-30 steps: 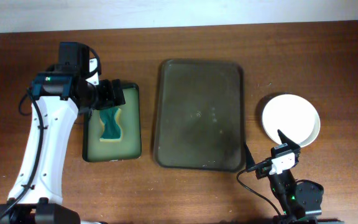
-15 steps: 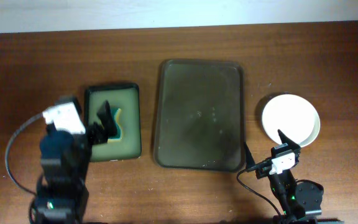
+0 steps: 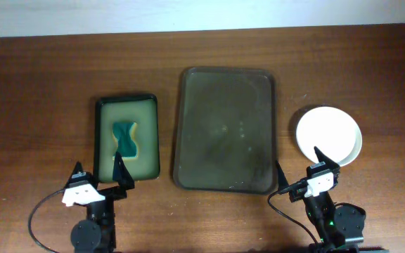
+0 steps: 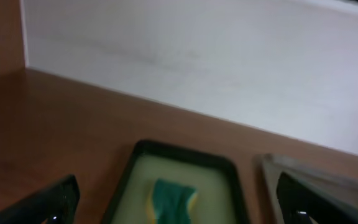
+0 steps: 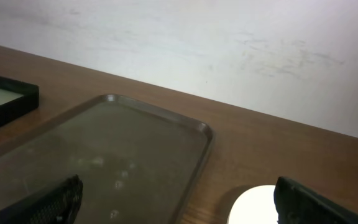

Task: Clean dirty plates on tray and stack at the side

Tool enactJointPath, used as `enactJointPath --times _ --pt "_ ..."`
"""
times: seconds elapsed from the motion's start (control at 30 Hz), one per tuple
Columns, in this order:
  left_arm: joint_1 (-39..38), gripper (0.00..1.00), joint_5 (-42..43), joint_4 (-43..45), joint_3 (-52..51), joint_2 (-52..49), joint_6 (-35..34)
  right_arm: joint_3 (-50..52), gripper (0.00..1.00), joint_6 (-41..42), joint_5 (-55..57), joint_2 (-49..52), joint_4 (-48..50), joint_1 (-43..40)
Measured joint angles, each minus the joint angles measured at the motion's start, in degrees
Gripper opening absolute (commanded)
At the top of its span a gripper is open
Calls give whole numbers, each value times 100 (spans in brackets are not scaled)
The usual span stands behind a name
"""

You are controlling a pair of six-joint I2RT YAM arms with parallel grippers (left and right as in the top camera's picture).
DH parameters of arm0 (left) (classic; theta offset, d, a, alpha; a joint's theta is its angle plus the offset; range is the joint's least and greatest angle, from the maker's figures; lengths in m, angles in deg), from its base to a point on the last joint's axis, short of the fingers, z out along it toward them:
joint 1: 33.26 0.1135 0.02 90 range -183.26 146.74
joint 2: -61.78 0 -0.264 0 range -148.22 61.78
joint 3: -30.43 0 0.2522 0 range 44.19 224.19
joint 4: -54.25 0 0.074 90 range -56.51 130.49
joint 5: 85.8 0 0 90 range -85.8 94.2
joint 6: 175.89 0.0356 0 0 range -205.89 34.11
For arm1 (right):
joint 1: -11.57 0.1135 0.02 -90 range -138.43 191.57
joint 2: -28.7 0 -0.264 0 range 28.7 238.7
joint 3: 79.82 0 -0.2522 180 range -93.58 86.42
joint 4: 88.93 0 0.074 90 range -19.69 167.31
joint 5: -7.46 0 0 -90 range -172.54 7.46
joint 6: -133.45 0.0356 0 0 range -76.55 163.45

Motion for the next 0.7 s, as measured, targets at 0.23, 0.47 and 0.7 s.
enactJointPath --times 0.23,0.47,0.7 --pt "-4 99 -68 -269 -9 4 2 0 98 2 0 0 0 0" --pt "-4 99 -68 -269 -9 4 2 0 98 -2 -2 0 0 0" --pt "-4 99 -68 -269 -9 4 2 0 98 -2 0 0 0 0"
